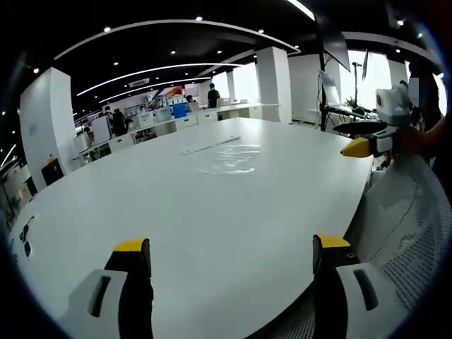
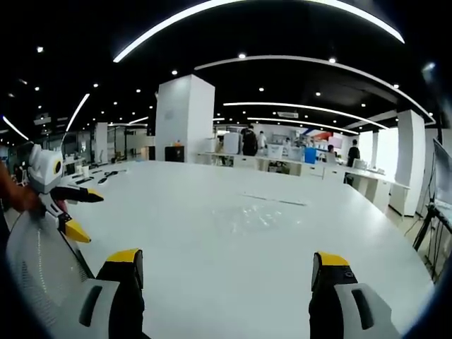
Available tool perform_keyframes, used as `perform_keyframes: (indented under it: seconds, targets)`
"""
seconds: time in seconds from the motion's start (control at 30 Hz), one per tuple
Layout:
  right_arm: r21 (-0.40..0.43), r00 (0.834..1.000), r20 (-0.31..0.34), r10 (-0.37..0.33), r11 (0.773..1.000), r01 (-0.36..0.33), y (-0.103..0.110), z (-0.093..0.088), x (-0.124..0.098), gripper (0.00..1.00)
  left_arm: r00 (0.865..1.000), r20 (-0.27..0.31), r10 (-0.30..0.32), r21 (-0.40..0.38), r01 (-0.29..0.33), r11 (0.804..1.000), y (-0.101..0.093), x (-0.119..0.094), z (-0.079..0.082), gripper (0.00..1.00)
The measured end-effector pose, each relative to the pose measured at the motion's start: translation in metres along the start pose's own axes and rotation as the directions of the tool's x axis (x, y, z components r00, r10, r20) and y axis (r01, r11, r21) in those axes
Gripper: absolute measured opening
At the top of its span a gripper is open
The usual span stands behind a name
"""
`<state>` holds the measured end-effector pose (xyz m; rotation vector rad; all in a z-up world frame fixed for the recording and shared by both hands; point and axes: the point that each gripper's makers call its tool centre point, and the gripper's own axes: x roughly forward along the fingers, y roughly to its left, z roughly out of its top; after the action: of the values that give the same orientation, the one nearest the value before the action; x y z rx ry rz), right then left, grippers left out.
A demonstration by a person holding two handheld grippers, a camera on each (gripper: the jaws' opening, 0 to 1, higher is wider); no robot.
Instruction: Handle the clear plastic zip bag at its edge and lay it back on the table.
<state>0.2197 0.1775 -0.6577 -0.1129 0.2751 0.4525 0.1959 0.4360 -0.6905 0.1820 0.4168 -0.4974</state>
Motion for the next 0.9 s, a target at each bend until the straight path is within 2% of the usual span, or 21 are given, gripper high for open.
perform_keyframes:
  seconds: [0.57, 0.8, 0.9]
  targets:
    - [-0.009, 1.000, 0.001, 0.007, 1.000, -0.007, -0.002, 0.000, 0.000, 0.99, 1.000, 0.004, -0.008, -0.018, 0.008, 1.000, 0.000, -0.001, 0.002, 0.93]
    - [-0.021, 1.000, -0.006, 0.002, 1.000, -0.003, -0.006, 0.003, -0.002, 0.98, 1.000, -0.021, 0.003, -0.036, -0.004, 0.999, 0.012, 0.000, 0.003, 0.97]
    - [-0.047, 1.000, -0.016, 0.019, 0.999, -0.020, -0.003, 0.008, -0.001, 0.98, 0.999, -0.034, 0.002, -0.005, -0.002, 1.000, 0.016, 0.002, 0.010, 0.96]
